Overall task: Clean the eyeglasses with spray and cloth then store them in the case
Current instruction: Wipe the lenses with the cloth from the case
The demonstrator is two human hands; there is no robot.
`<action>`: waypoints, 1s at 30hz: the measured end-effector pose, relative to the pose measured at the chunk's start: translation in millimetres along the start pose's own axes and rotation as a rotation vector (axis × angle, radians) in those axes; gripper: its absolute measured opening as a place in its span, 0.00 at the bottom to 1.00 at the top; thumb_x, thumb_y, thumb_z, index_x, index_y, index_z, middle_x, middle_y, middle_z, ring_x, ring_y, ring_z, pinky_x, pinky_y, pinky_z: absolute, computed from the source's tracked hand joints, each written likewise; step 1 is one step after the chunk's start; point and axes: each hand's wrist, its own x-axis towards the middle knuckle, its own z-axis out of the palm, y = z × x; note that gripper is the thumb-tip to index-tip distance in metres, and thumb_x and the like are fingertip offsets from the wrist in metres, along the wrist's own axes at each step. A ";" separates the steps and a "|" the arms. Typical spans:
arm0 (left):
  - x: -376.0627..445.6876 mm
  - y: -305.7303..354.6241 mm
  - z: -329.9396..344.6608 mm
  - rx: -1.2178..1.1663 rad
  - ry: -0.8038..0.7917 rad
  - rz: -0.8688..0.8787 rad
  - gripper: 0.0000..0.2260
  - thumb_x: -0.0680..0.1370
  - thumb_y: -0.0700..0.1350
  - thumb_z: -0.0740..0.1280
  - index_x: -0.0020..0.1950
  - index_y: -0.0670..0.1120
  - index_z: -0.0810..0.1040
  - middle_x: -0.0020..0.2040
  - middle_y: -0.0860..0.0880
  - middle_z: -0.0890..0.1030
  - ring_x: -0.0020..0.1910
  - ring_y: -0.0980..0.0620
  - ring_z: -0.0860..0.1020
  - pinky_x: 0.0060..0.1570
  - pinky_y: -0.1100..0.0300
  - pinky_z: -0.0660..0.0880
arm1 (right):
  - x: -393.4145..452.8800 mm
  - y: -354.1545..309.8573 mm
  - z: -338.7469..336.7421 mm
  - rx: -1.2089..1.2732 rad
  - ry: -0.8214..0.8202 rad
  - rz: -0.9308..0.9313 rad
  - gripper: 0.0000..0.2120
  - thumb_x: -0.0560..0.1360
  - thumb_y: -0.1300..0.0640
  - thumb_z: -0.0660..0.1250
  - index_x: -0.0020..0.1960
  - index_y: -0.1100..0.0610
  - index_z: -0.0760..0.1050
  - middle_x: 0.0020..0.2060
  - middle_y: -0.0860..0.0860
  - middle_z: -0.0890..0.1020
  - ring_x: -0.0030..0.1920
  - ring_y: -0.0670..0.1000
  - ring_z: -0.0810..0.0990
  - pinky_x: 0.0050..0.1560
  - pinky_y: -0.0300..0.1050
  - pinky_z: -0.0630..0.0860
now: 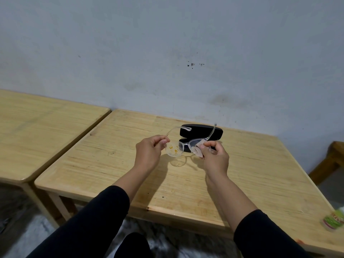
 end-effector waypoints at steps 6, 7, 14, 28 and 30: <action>-2.1 1.9 3.1 0.017 -0.014 0.043 0.09 0.77 0.39 0.64 0.40 0.48 0.81 0.38 0.50 0.82 0.43 0.55 0.82 0.43 0.75 0.74 | -3.2 -0.6 -2.0 0.068 0.040 -0.033 0.04 0.73 0.56 0.70 0.45 0.47 0.80 0.47 0.49 0.83 0.48 0.48 0.81 0.47 0.39 0.78; -3.1 3.4 4.9 0.026 -0.021 0.060 0.09 0.77 0.39 0.64 0.40 0.49 0.81 0.38 0.51 0.82 0.42 0.57 0.82 0.41 0.76 0.73 | -4.5 -2.5 -1.9 0.084 0.064 -0.032 0.05 0.73 0.56 0.70 0.47 0.48 0.80 0.46 0.49 0.83 0.45 0.45 0.80 0.41 0.31 0.75; -8.4 7.8 14.6 0.070 -0.052 0.194 0.12 0.76 0.34 0.64 0.39 0.49 0.79 0.35 0.53 0.80 0.37 0.67 0.79 0.39 0.78 0.70 | -4.0 -4.5 -2.2 0.064 0.071 -0.016 0.11 0.73 0.55 0.69 0.56 0.50 0.80 0.49 0.49 0.84 0.50 0.48 0.82 0.46 0.36 0.76; 3.3 -2.7 5.9 0.131 0.032 0.194 0.11 0.76 0.33 0.62 0.41 0.45 0.81 0.39 0.44 0.84 0.41 0.50 0.83 0.49 0.55 0.79 | 8.2 -12.7 -26.4 -0.232 -0.500 0.004 0.09 0.76 0.64 0.64 0.50 0.56 0.82 0.41 0.50 0.83 0.32 0.39 0.81 0.34 0.31 0.76; 4.9 -3.5 3.6 0.112 0.029 0.176 0.11 0.76 0.32 0.62 0.41 0.44 0.81 0.40 0.45 0.84 0.41 0.54 0.83 0.48 0.60 0.79 | 10.7 -15.6 -31.0 -0.291 -0.565 -0.004 0.09 0.76 0.65 0.63 0.49 0.57 0.82 0.40 0.49 0.83 0.33 0.40 0.81 0.34 0.28 0.75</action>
